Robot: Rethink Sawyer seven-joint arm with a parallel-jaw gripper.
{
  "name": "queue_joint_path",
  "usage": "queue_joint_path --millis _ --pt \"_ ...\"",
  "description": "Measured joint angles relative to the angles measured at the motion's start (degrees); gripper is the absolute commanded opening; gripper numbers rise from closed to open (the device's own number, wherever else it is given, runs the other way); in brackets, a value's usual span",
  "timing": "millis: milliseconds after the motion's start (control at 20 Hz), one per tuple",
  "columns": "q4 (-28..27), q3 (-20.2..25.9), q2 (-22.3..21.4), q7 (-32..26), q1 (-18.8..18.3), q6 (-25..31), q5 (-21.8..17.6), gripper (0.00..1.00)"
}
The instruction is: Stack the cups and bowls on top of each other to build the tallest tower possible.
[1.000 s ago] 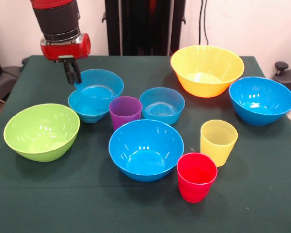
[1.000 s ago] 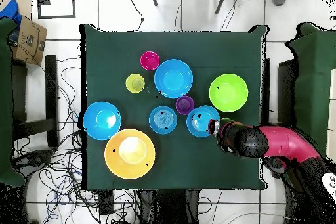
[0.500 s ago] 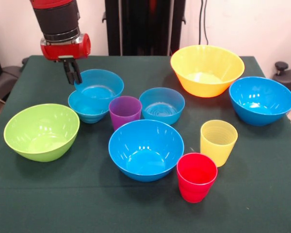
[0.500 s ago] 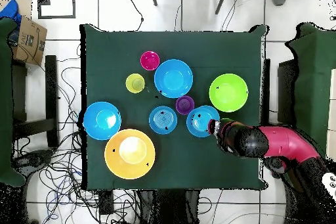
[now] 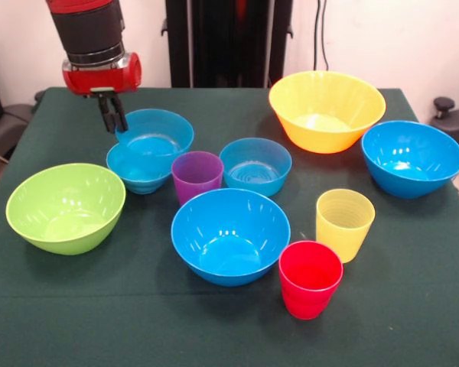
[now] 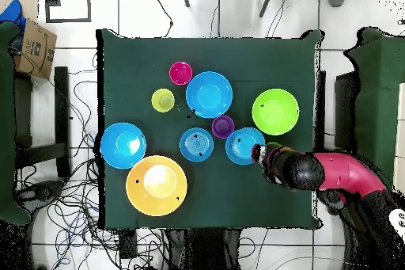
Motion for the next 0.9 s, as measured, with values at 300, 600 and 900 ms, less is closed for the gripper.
queue_joint_path --millis 300,600,900 --pt "-0.96 0.25 0.84 0.0 -1.38 0.01 0.0 0.0" --pt "-2.16 0.26 1.88 0.0 -2.47 0.01 -0.01 0.0" --pt "-2.24 0.27 2.0 0.0 -2.75 0.01 -0.01 0.0"
